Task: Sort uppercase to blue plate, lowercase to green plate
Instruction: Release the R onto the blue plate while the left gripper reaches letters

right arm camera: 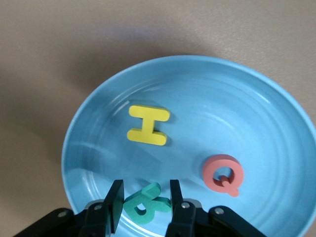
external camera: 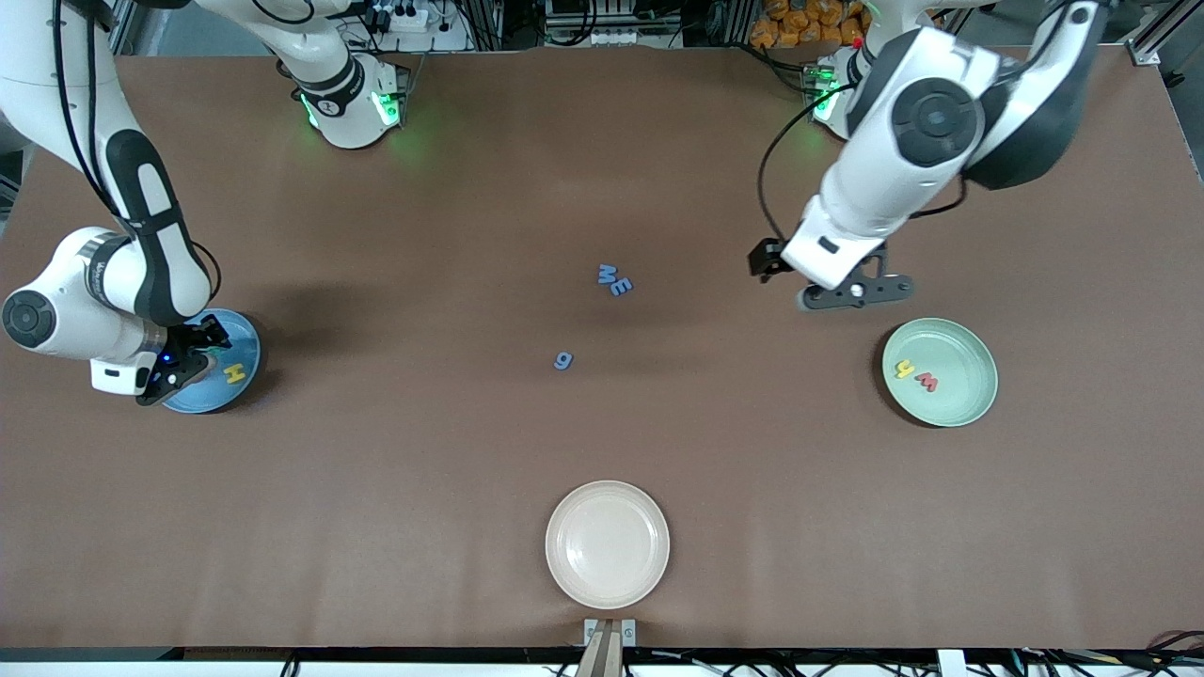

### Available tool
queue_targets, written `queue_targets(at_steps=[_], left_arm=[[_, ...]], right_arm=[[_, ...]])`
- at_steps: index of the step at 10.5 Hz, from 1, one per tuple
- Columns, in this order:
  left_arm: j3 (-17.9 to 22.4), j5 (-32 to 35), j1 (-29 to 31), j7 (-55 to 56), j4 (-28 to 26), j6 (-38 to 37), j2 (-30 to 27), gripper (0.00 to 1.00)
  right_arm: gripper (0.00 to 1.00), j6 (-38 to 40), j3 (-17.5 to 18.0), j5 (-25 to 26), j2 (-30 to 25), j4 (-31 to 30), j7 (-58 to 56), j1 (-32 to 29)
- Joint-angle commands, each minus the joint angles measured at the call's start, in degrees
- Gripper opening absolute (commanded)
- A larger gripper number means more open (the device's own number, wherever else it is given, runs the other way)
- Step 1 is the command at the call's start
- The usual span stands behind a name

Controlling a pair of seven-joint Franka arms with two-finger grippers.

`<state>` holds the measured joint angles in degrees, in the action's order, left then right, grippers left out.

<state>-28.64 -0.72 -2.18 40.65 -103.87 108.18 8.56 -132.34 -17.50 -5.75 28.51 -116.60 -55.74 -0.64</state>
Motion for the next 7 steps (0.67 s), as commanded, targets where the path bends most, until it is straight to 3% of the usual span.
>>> queue_targets(at_steps=[1,2,7], left_arm=[[-0.01,0.97,-4.31,12.21,2.18,2.29,5.22,1.00],[-0.01,2.11,-4.93,16.00,2.61,2.56,6.37,1.00],[0.07,2.30,-9.67,26.91,6.31,4.13,13.32,1.00]], right_arm=[[0.65,-0.29,0.54,-2.42,-2.14,-2.22,-1.74,-0.59],[0.86,-0.20,0.54,-2.42,-2.14,-2.22,-1.57,-0.41],[0.89,4.70,0.80,-5.68,-2.23,1.72,3.58,1.25]])
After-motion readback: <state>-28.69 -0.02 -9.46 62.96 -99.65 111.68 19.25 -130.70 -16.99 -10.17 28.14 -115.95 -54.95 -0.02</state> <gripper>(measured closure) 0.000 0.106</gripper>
